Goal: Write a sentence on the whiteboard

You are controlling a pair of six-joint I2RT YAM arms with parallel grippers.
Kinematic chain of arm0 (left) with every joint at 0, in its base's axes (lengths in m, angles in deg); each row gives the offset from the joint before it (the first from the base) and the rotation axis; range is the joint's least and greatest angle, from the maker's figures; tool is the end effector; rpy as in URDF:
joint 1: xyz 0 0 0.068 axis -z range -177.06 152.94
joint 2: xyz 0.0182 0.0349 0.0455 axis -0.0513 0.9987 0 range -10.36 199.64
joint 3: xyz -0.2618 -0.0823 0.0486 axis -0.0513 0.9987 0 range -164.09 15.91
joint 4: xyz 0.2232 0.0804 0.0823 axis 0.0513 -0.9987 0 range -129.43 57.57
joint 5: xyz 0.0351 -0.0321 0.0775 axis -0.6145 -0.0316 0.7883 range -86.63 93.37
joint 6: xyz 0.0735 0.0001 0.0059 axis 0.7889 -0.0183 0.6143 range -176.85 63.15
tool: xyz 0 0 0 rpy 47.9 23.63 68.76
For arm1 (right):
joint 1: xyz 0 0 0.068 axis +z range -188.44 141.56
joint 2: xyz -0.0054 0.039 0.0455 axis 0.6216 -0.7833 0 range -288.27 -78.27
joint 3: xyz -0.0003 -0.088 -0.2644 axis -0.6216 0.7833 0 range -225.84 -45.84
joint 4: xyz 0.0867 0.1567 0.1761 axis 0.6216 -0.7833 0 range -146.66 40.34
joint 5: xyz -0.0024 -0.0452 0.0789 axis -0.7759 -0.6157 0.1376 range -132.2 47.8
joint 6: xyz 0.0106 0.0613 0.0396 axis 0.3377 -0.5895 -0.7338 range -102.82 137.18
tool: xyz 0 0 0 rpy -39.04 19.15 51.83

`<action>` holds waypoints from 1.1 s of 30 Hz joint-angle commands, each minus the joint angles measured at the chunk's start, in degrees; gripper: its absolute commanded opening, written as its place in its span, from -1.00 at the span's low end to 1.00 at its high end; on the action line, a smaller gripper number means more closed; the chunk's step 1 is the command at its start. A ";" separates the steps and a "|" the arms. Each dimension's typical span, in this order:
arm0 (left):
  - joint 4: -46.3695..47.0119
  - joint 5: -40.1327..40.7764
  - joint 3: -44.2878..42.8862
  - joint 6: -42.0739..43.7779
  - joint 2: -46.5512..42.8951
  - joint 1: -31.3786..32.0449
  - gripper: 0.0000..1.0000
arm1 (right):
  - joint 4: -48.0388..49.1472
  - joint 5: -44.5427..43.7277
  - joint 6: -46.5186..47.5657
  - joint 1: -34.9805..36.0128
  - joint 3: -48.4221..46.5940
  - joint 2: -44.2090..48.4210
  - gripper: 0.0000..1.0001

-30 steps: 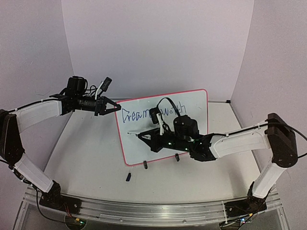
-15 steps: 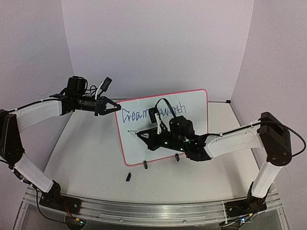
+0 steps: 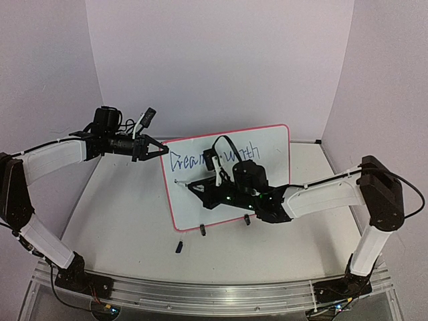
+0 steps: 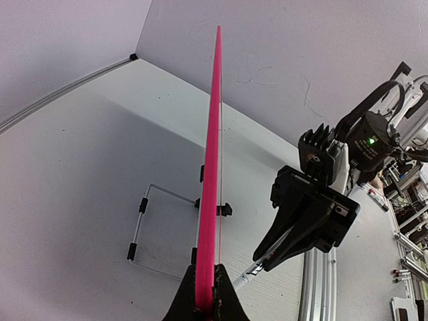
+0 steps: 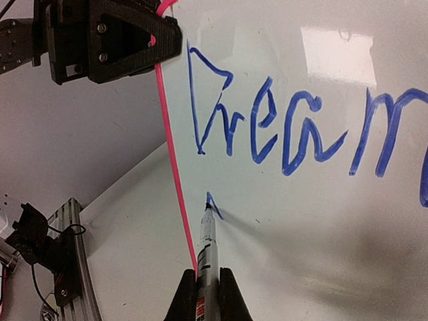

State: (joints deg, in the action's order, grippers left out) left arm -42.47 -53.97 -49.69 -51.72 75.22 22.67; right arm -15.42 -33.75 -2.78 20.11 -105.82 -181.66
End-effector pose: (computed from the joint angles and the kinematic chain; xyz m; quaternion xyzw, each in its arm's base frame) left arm 0.2954 -0.1609 0.3056 0.3977 0.6905 -0.4679 0.3821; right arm 0.2150 0.3691 0.2375 -0.2959 0.7009 0.4526 0.4652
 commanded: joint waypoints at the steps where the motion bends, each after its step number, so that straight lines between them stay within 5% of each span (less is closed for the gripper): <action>1: -5.51 1.98 0.73 5.94 0.99 1.72 -1.00 | -1.02 0.04 -0.87 0.22 1.97 -0.78 -1.00; 33: -5.60 2.12 0.83 5.95 0.61 1.72 -1.00 | 2.15 -0.81 -3.35 2.76 0.60 -2.13 -1.00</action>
State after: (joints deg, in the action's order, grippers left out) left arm -42.47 -53.93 -49.69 -51.72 75.20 22.67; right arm -15.38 -32.90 -5.45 22.73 -104.45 -184.76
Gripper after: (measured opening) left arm 0.037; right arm 0.068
